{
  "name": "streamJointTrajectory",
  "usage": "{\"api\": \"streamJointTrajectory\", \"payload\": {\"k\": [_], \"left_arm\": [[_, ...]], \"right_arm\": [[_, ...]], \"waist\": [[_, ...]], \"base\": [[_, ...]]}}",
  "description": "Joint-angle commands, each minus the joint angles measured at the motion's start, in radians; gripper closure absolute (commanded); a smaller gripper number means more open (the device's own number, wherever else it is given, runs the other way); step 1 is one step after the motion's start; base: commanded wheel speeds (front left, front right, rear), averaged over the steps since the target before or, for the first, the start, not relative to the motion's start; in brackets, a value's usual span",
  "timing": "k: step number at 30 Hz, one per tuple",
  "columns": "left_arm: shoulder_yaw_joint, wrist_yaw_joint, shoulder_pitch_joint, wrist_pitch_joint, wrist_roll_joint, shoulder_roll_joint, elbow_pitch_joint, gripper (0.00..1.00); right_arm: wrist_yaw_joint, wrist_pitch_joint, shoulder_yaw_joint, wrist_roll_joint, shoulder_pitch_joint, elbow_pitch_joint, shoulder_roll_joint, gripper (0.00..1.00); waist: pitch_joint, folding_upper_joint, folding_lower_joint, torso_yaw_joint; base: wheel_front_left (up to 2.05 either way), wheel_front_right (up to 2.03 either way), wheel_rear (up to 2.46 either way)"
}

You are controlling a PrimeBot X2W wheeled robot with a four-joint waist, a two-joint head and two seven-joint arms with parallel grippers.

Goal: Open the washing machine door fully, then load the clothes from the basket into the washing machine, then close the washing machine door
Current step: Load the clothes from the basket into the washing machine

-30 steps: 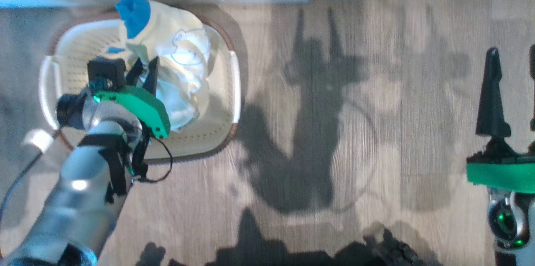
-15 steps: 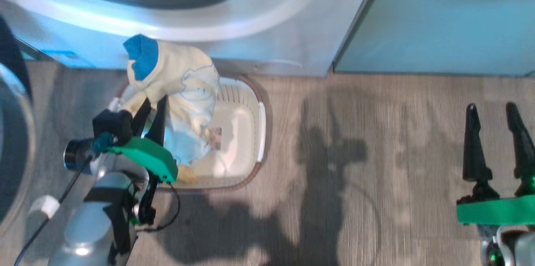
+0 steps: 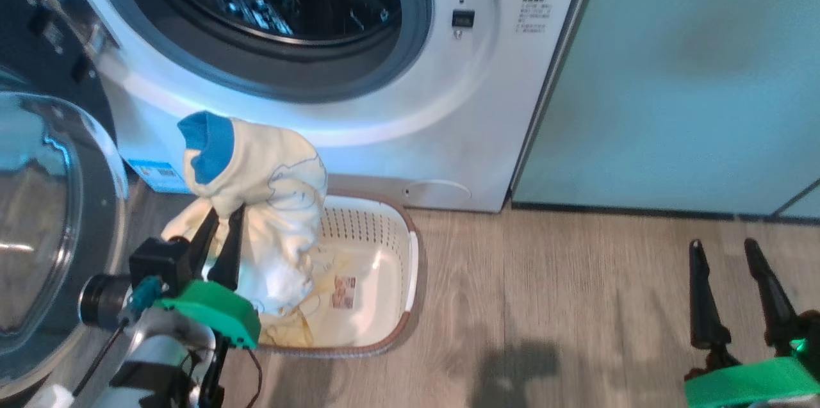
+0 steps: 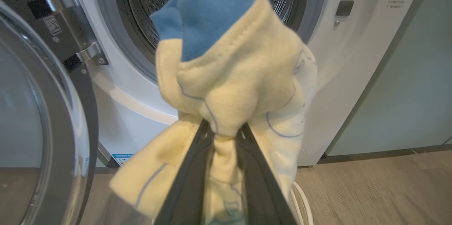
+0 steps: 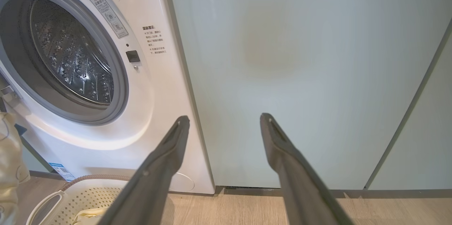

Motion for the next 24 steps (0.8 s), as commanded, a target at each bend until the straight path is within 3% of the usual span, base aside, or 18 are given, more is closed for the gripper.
{"api": "streamJointTrajectory", "payload": {"k": [1, 14, 24], "left_arm": [[0.045, 0.006, -0.023, 0.003, 0.011, 0.034, -0.042, 1.0], [0.042, 0.056, 0.113, 0.064, 0.018, 0.055, -0.183, 1.0], [0.044, 0.069, 0.142, 0.083, 0.009, 0.063, -0.226, 1.0]], "right_arm": [[-0.003, -0.007, 0.023, -0.007, -0.008, -0.026, -0.011, 0.0], [-0.003, -0.004, 0.035, -0.001, 0.073, -0.016, -0.011, 0.0], [-0.003, 0.004, 0.045, 0.01, 0.085, -0.025, -0.011, 0.0]], "waist": [[-0.032, -0.0001, 0.0002, 0.004], [-0.147, -0.0001, 0.0002, 0.0], [-0.168, -0.0001, 0.0002, -0.004]], "base": [[0.0, 0.0, 0.0], [0.0, 0.0, 0.0], [0.0, 0.0, 0.0]]}}
